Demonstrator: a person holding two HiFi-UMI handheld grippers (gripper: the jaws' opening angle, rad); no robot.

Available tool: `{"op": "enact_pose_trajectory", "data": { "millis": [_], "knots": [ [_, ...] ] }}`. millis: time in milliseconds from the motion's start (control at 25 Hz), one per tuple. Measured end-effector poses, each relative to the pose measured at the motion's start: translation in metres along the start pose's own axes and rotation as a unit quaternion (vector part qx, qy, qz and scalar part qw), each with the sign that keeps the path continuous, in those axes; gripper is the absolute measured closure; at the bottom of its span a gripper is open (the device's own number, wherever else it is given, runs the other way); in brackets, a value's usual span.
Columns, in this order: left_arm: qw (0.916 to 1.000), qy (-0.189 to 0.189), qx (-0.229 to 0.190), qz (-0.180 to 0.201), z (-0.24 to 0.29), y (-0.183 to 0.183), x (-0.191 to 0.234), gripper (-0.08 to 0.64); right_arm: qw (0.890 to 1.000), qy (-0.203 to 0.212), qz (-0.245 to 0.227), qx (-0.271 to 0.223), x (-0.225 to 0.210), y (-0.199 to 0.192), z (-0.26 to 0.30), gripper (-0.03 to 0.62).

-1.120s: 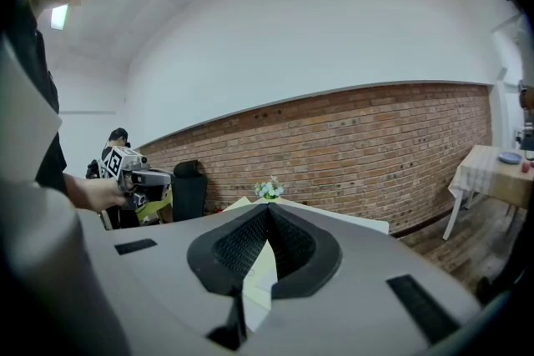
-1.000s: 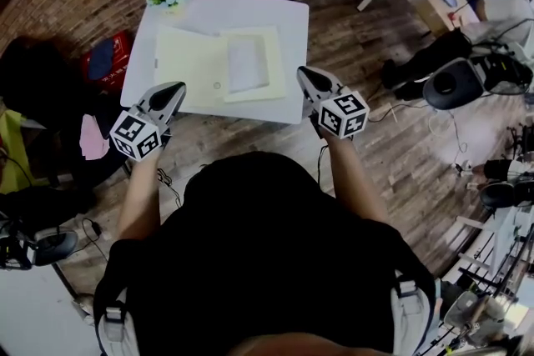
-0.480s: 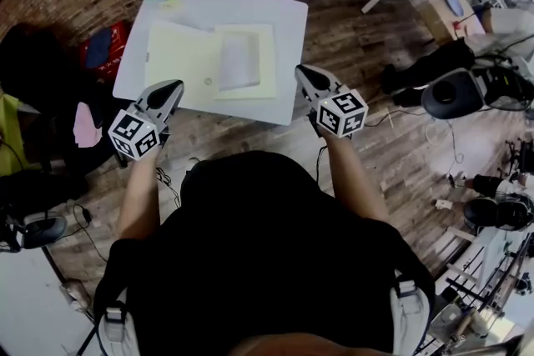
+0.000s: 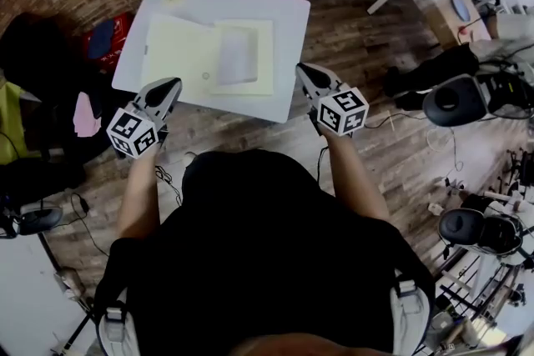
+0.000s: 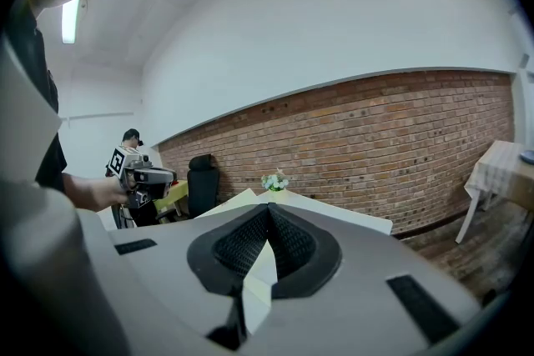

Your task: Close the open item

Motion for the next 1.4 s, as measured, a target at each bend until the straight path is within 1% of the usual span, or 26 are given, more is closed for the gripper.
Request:
{"op": "enact_pose_trajectory", "data": {
  "millis": [240, 440, 720, 1280, 1400],
  "knots": [
    [1.0, 0.007, 0.001, -0.003, 0.004, -0.001, -0.009, 0.549, 1.0, 0.006, -0.001, 0.007, -0.004, -0.006, -0.007, 0.572],
    [0.9999, 0.009, 0.011, -0.005, 0.007, -0.003, -0.012, 0.55, 1.0, 0.005, 0.004, 0.005, -0.005, -0.009, -0.012, 0.572],
    [0.9998, 0.016, 0.009, -0.01, 0.003, -0.006, -0.014, 0.549, 1.0, 0.009, 0.004, 0.012, -0.002, -0.015, -0.017, 0.572],
    [0.9992, 0.032, 0.019, -0.017, 0.004, -0.015, -0.011, 0.549, 1.0, 0.018, -0.001, 0.02, -0.007, -0.014, -0.014, 0.572],
    [0.9989, 0.036, 0.026, -0.013, 0.004, -0.019, -0.007, 0.549, 1.0, 0.019, -0.003, 0.021, -0.007, -0.014, -0.01, 0.572]
  ]
}}
Point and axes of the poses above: the fingertips, and each gripper's own axes: z forward along the fingers, x to its left, y out of its top, the point moved 10 cm from there along -z, backward along the fingers, and after that the axes turned 1 degree about z, right-handed, at the moved point
